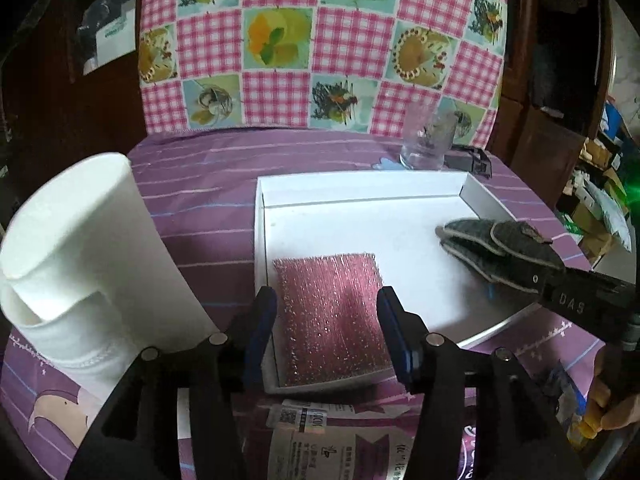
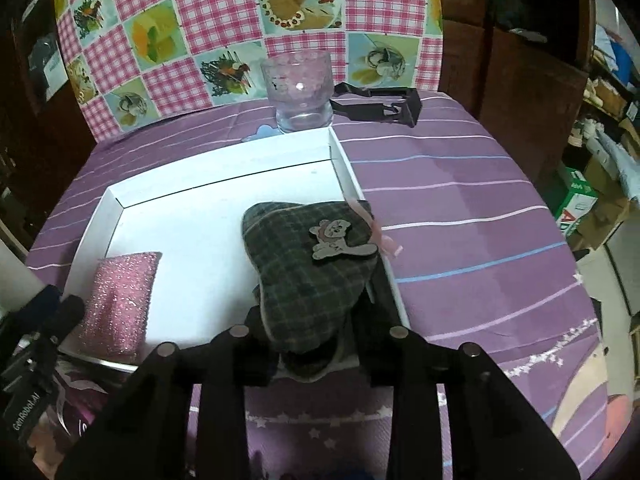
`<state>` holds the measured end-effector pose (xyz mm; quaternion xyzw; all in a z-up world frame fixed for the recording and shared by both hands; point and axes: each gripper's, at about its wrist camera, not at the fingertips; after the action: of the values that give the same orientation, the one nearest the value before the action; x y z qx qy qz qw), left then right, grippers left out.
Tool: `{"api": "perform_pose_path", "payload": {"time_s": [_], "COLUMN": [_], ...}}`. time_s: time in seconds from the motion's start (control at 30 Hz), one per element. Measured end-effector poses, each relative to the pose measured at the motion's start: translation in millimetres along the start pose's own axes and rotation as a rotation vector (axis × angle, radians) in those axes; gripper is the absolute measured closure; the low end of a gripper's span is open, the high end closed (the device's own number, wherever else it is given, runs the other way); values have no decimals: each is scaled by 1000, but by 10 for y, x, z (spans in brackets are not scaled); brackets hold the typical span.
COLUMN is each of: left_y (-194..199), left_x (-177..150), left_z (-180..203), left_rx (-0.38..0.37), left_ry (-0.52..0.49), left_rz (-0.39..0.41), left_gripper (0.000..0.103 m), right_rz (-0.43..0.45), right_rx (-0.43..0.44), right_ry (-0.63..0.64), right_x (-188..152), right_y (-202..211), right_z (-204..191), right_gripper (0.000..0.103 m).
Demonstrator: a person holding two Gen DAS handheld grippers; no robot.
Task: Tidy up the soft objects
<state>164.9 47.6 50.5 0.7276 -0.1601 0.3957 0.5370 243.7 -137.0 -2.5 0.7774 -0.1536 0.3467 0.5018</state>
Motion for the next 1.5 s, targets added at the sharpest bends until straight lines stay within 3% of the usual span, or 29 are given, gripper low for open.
{"api": "perform_pose_path", "payload": {"time_s": [0.1,0.4,0.57,0.8,0.93,1.3,1.5], "left_y": [67,178,312,612,800,1085,1138], "left_x": [25,65,75,42,-7,-305,-458], "left_z": [-44,-85,-138,-267,-370,-419,-401], "left_rx": [2,35,57,55,45,63,50], "left_ry": [25,42,56,62,81,47,35], "left_rz": [27,51,77,104,109,129,136], "left_gripper": [51,48,46,46,46,46,40], "right_rz": [-31,9,85,209,237,228,208], "right_rx": [16,70,136,156,171,138,177], "right_ry": [-10,-3,62,148,140,92,124], "right_x": [32,156,139,11,-74,-438,-598], "right_y": [50,450,686,1088,1278,1455,1536], "right_z": [1,-66,-243,-437,-427,-290,-343], "right_gripper": [59,57,54,41,38,38,38]}}
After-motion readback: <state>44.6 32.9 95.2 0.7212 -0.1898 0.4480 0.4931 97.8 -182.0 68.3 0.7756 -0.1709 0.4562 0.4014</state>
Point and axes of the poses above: each gripper's, at about its wrist camera, not at the fingertips, and y roughly against the way its jaws point, z to its right, x to its top, and after that the axes turned 14 degrees about x, right-handed
